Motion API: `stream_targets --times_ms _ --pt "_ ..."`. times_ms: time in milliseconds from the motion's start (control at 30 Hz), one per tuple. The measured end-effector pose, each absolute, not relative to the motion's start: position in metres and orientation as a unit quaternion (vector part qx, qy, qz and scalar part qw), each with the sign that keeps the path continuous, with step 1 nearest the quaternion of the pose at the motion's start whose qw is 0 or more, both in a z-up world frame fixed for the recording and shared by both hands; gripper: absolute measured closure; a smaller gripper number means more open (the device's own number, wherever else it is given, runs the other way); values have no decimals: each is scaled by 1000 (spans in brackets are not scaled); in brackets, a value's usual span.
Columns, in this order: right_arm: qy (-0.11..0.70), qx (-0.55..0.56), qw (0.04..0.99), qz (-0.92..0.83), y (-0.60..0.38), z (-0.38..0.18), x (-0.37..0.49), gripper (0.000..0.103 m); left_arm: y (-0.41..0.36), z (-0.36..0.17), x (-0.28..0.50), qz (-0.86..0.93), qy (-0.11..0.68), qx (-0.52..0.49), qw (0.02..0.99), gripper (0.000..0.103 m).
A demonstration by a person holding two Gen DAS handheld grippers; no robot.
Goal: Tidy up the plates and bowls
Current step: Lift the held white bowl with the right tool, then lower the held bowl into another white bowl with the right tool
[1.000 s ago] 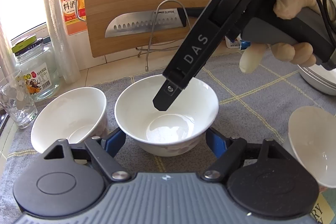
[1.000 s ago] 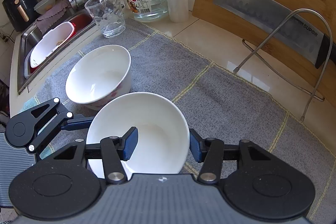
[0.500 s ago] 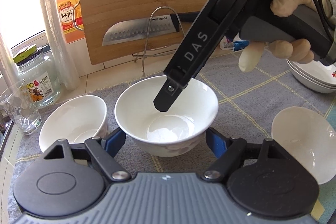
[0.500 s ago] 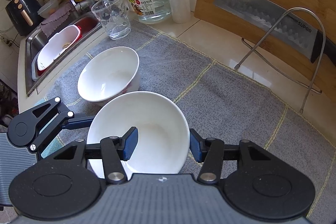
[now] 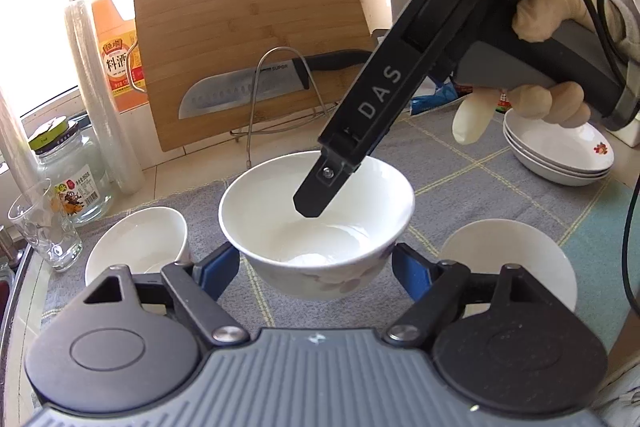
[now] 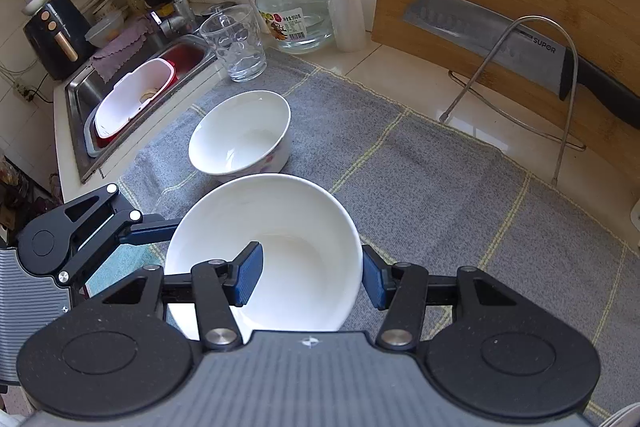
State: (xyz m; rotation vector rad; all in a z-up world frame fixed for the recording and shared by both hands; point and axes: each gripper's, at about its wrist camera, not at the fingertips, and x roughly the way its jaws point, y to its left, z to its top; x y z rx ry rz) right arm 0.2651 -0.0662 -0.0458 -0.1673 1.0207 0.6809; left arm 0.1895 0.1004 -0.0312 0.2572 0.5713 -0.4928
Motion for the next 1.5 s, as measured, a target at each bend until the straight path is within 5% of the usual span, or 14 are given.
stream_targets --times_ms 1500 --pt "502 -35 827 251 -155 -52 162 44 41 -43 118 -340 300 132 882 20"
